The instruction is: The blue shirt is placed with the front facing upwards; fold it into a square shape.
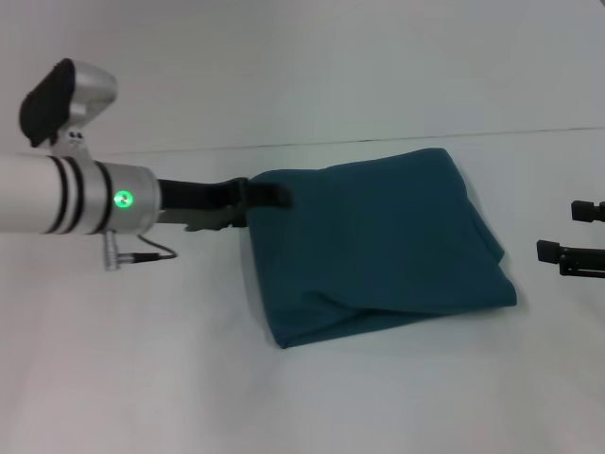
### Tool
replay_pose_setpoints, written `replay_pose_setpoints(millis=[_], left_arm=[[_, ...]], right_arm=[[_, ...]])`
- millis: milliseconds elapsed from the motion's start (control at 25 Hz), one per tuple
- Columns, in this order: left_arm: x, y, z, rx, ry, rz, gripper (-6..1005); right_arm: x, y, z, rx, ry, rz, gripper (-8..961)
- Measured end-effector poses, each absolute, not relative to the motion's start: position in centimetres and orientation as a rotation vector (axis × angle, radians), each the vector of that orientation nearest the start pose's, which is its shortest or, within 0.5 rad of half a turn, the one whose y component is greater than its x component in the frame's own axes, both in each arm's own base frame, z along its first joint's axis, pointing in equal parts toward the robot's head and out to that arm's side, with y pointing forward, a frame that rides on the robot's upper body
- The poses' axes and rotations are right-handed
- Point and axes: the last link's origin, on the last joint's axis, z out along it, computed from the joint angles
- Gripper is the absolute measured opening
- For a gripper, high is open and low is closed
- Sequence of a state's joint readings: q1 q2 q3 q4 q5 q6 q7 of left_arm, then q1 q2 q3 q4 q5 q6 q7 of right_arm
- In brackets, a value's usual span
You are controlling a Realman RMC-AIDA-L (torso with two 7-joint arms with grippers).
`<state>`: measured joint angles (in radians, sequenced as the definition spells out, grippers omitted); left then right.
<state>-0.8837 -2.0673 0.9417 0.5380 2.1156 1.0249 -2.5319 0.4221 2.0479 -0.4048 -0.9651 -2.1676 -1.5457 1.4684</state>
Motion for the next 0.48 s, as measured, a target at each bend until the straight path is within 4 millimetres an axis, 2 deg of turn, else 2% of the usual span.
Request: replay_pose_setpoints(millis=[120, 320, 480], left_arm=[[-18.7, 43.5, -3.1, -2.245, -1.713, -0.408, 821], [-19.2, 43.2, -3.0, -2.269, -1.7, -0.308, 813], [-19.2, 43.1, -3.0, -2.267, -1.716, -0.297, 806]], right_arm=[[32.5, 32.1, 10.0, -2.375, 0.684, 0.425, 940], [32.2, 31.8, 9.2, -2.423, 0.625, 0.414, 940], [31.0, 30.3, 8.1, -2.564, 0.46, 0.438, 940]])
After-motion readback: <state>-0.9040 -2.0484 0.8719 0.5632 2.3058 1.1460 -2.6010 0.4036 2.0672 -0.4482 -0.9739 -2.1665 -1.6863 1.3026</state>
